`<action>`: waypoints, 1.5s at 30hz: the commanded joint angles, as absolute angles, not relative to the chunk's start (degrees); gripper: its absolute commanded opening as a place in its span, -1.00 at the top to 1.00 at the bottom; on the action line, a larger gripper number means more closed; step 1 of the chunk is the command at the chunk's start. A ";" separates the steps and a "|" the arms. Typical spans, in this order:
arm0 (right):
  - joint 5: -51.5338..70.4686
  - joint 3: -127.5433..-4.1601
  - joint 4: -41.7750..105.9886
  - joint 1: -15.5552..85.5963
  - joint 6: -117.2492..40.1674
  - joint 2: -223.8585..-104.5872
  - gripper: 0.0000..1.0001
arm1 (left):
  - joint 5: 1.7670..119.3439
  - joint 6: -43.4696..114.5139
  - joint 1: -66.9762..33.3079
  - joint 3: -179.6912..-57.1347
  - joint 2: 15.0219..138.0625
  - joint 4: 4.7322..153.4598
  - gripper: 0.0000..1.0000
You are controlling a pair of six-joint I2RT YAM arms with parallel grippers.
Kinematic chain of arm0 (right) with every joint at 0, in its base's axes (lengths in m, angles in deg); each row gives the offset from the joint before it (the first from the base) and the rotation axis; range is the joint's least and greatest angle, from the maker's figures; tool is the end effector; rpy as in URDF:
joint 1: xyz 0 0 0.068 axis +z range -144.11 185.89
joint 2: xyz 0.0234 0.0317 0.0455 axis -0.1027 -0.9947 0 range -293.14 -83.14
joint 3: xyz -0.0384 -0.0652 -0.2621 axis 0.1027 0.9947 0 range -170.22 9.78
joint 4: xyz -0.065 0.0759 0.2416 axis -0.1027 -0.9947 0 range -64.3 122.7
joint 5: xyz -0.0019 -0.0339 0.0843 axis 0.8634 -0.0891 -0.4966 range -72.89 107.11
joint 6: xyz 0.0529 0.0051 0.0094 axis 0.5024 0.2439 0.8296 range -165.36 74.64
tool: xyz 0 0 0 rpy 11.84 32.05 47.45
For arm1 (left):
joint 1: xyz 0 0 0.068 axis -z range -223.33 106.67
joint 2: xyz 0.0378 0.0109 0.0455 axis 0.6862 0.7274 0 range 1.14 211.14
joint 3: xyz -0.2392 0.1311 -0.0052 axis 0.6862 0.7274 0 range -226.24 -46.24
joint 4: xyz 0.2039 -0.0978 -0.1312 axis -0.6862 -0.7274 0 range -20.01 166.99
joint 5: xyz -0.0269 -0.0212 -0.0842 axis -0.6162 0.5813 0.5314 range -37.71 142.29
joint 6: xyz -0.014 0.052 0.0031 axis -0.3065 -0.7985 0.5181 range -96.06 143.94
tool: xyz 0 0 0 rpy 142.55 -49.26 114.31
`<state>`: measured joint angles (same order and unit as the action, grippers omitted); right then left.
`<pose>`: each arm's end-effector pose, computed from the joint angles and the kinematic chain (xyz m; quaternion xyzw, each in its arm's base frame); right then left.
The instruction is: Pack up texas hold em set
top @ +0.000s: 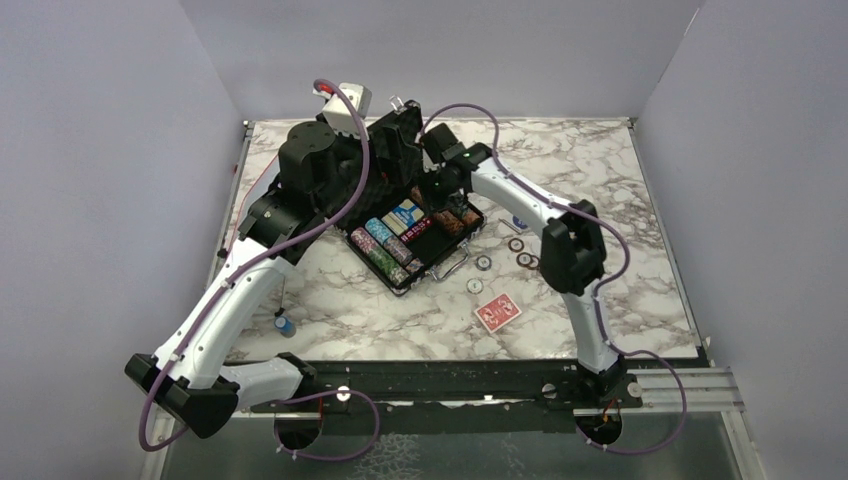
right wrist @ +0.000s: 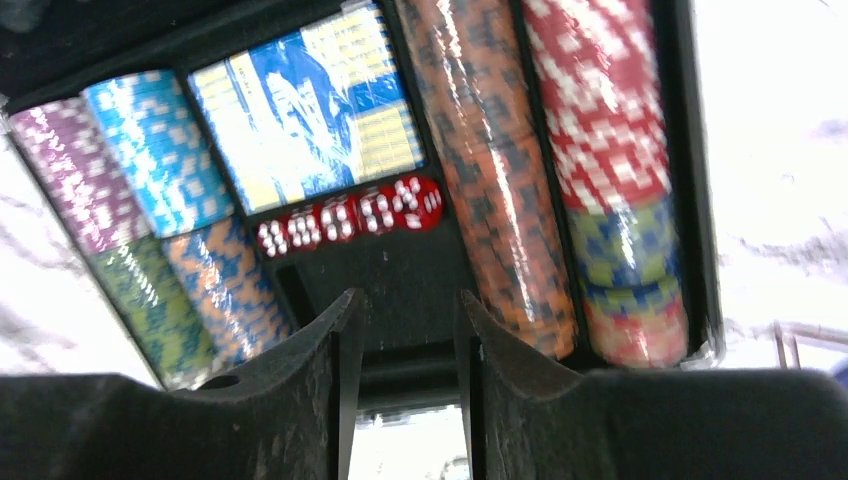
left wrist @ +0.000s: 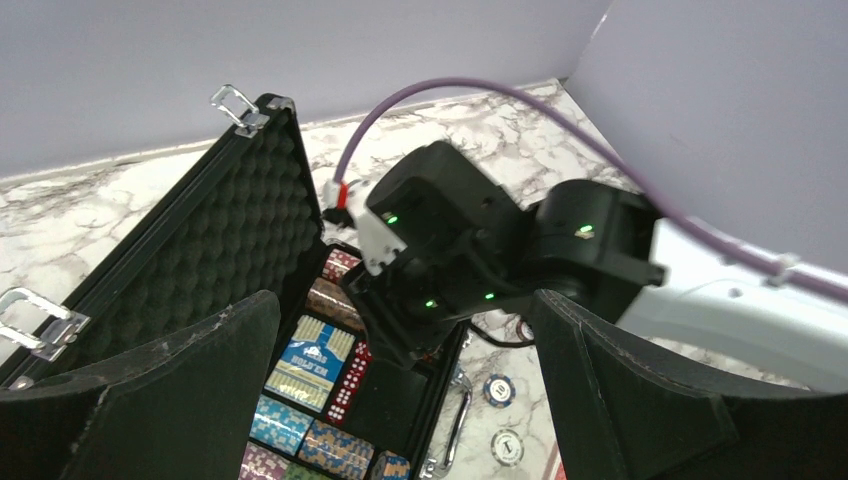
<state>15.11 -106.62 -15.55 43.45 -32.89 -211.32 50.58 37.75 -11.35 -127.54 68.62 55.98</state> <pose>0.3876 0.2997 0.2349 -0.2142 0.9418 0.1246 0.2272 0.2137 -0.1321 0.4604 0.1087 0.7422 -0.2469 0.6135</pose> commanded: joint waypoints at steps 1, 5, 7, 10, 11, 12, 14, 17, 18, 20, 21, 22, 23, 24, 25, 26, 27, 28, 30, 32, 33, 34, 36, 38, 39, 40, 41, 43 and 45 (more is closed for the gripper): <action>14.58 -93.51 -5.74 39.37 -23.70 -195.91 0.17 | 58.28 35.56 -11.09 -128.43 71.18 54.64 -0.98; 14.02 -79.61 -1.26 33.28 -16.40 -185.73 0.19 | 63.07 36.07 -11.01 -127.30 75.65 54.22 -0.85; 13.85 -73.91 -0.52 30.35 -13.61 -181.82 0.21 | 65.11 36.33 -10.91 -126.54 78.66 54.15 -0.80; 12.94 -66.44 0.98 26.32 -10.79 -176.93 0.24 | 66.05 36.80 -10.82 -125.42 84.25 53.62 -0.76; 12.58 -64.42 1.59 25.29 -10.32 -175.64 0.24 | 65.41 37.09 -10.88 -125.10 86.24 53.38 -0.74; 12.09 -62.41 2.04 24.45 -9.97 -174.66 0.26 | 64.86 37.35 -10.87 -124.89 88.14 53.23 -0.69; 11.24 -59.50 2.80 23.40 -9.91 -173.40 0.32 | 64.63 36.79 -10.81 -125.15 92.23 52.71 -0.44; 10.57 -57.82 2.00 22.87 -10.26 -173.86 0.43 | 63.60 35.53 -10.81 -127.03 97.89 51.36 -0.29; 10.46 -57.47 1.81 22.79 -10.17 -174.14 0.45 | 63.91 34.66 -10.81 -127.70 99.99 51.18 -0.29; 9.88 -56.65 1.97 22.77 -10.05 -174.34 0.48 | 63.88 33.10 -10.83 -128.78 103.01 51.17 -0.32; 9.69 -56.32 2.02 22.69 -9.91 -174.31 0.49 | 63.94 32.29 -10.82 -129.38 104.34 51.01 -0.37; 9.34 -56.03 2.19 22.68 -9.78 -174.29 0.49 | 64.05 31.49 -10.81 -129.96 105.53 50.83 -0.42; 8.96 -55.78 2.35 22.68 -9.72 -174.36 0.49 | 64.39 31.03 -10.87 -130.38 106.70 50.66 -0.45; 8.71 -55.62 2.45 22.68 -9.69 -174.49 0.49 | 65.35 30.31 -10.90 -130.70 107.76 50.70 -0.48; 8.60 -55.59 2.40 22.68 -9.72 -174.61 0.49 | 66.33 29.84 -10.90 -131.01 108.88 50.82 -0.50; 8.50 -55.66 2.32 22.68 -9.75 -174.89 0.50 | 66.29 29.94 -10.90 -131.46 110.34 50.80 -0.51; 8.37 -55.88 2.11 22.68 -9.86 -175.22 0.51 | 65.95 29.93 -10.90 -131.90 111.25 50.74 -0.51; 8.45 -56.10 1.73 22.68 -10.11 -175.44 0.52 | 65.92 29.53 -10.90 -132.13 111.94 50.88 -0.52; 8.70 -56.47 1.24 22.68 -10.59 -175.72 0.54 | 65.42 29.13 -10.92 -132.20 113.04 51.45 -0.53; 8.99 -56.40 1.16 22.68 -11.00 -175.75 0.54 | 65.71 28.21 -10.92 -132.39 114.00 52.22 -0.54; 9.16 -56.39 1.07 22.68 -11.18 -175.75 0.55 | 65.81 27.79 -10.86 -132.56 114.46 52.36 -0.52; 9.31 -56.38 1.00 22.68 -11.31 -175.70 0.55 | 65.81 27.36 -10.97 -132.82 114.84 52.46 -0.48; 9.34 -56.41 0.89 22.68 -11.62 -175.76 0.55 | 65.36 26.59 -11.06 -133.43 115.52 52.56 -0.34; 8.85 -56.61 0.70 22.68 -12.13 -176.28 0.56 | 65.82 26.08 -11.39 -134.26 116.18 52.56 -0.23; 8.58 -56.79 0.44 22.68 -12.40 -176.62 0.56 | 65.98 25.98 -11.49 -134.61 116.43 52.56 -0.23; 8.44 -56.90 0.29 22.68 -12.59 -176.79 0.57 | 65.88 25.75 -11.51 -134.92 116.63 52.57 -0.23; 8.33 -56.92 0.26 22.68 -12.79 -176.98 0.57 | 65.69 25.52 -11.57 -135.21 116.85 52.58 -0.23; 8.15 -56.85 0.27 22.68 -13.00 -177.14 0.57 | 65.49 25.54 -11.62 -135.41 117.10 52.57 -0.26; 8.14 -56.76 0.35 22.68 -13.16 -177.30 0.57 | 65.51 25.58 -11.69 -135.32 117.39 52.49 -0.27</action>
